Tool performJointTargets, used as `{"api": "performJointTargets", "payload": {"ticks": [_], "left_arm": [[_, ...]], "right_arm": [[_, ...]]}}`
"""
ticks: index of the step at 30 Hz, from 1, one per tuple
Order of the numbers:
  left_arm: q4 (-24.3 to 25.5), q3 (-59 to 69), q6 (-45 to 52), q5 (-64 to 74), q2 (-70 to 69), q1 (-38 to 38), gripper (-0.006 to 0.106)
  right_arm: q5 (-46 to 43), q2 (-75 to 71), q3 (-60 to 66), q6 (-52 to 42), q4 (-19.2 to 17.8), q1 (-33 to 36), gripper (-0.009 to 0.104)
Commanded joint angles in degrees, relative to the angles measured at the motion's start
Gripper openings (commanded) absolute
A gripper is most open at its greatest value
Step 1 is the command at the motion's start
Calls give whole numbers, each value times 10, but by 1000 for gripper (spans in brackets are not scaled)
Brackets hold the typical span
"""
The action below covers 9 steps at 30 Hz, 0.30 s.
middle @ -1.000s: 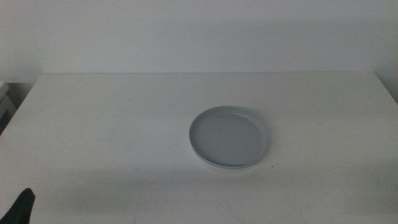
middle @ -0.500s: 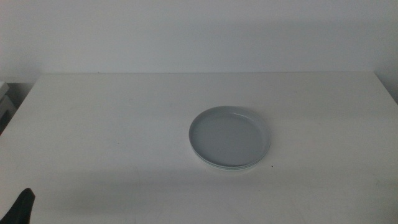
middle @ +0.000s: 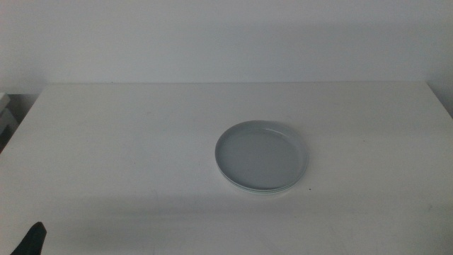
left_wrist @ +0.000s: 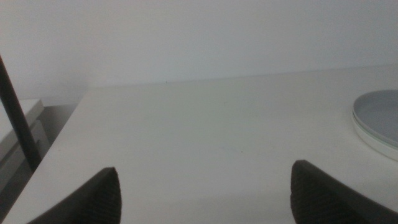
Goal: Stack the three bowls on top of each other.
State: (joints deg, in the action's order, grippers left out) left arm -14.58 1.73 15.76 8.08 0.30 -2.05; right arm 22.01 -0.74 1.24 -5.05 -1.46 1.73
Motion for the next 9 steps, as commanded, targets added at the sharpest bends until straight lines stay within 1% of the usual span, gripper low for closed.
{"api": "performJointTargets", "payload": {"ticks": [1, 9], "left_arm": [[-6, 4, -5, -37, 6, -1, 90], [-6, 3, -5, -41, -19, -1, 90]], "right_arm": [[-43, -14, -1, -5, -6, -3, 58], [-43, -14, -1, -5, -6, -3, 58]]}}
